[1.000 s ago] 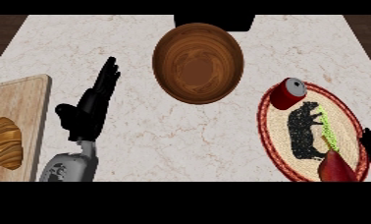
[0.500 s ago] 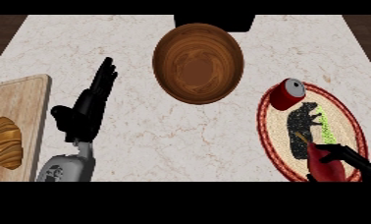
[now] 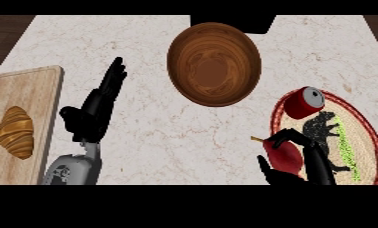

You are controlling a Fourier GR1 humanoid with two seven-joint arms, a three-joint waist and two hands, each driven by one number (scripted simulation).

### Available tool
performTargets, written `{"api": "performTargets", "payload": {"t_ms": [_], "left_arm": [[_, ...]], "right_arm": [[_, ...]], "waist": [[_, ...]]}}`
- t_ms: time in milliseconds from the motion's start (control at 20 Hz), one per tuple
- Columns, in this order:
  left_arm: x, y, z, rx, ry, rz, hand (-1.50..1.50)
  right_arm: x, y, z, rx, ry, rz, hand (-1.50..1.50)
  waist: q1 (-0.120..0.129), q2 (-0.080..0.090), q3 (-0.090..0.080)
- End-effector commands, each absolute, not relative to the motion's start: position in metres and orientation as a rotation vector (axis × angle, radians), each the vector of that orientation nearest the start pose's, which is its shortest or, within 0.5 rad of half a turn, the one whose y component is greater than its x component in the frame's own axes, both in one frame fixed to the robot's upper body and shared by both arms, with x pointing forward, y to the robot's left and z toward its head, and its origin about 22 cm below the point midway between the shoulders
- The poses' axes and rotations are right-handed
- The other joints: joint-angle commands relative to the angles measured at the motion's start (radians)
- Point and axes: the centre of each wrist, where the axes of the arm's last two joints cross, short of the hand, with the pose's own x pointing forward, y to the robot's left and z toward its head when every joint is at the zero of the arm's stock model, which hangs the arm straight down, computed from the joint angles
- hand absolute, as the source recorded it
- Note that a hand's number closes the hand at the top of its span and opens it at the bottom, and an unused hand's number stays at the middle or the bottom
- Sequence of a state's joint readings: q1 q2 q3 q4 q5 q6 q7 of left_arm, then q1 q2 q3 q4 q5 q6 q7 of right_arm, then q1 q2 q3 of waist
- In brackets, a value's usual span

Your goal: Pick the pear from the placemat and place it in the bowl

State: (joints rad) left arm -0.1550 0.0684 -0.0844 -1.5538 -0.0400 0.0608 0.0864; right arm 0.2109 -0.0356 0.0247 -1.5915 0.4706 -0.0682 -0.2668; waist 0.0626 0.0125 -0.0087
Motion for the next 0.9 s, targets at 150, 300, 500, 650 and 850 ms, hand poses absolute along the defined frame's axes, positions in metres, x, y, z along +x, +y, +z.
{"api": "performTargets", "payload": {"t_ms": [150,300,500,650,850], "left_arm": [[0.280,0.194,0.036,-0.025,-1.609,-0.193,0.00],[0.281,0.186,0.036,-0.034,-1.610,-0.198,0.00],[0.282,0.189,0.033,-0.027,-1.587,-0.202,0.00],[0.283,0.191,0.030,-0.025,-1.583,-0.216,0.00],[0.285,0.190,0.034,-0.014,-1.586,-0.198,0.00]], "right_arm": [[0.231,-0.162,0.007,-0.420,-1.724,0.300,1.50],[0.244,-0.136,0.030,-0.496,-1.820,0.256,1.50],[0.260,-0.109,0.060,-0.623,-1.914,0.225,1.50],[0.270,-0.094,0.073,-0.699,-1.913,0.202,1.50],[0.287,-0.078,0.091,-0.786,-1.867,0.207,1.50]], "waist": [[0.055,-0.002,0.006],[0.061,-0.008,0.003],[0.062,-0.013,-0.003],[0.050,-0.014,-0.006],[0.048,-0.023,-0.008]]}}
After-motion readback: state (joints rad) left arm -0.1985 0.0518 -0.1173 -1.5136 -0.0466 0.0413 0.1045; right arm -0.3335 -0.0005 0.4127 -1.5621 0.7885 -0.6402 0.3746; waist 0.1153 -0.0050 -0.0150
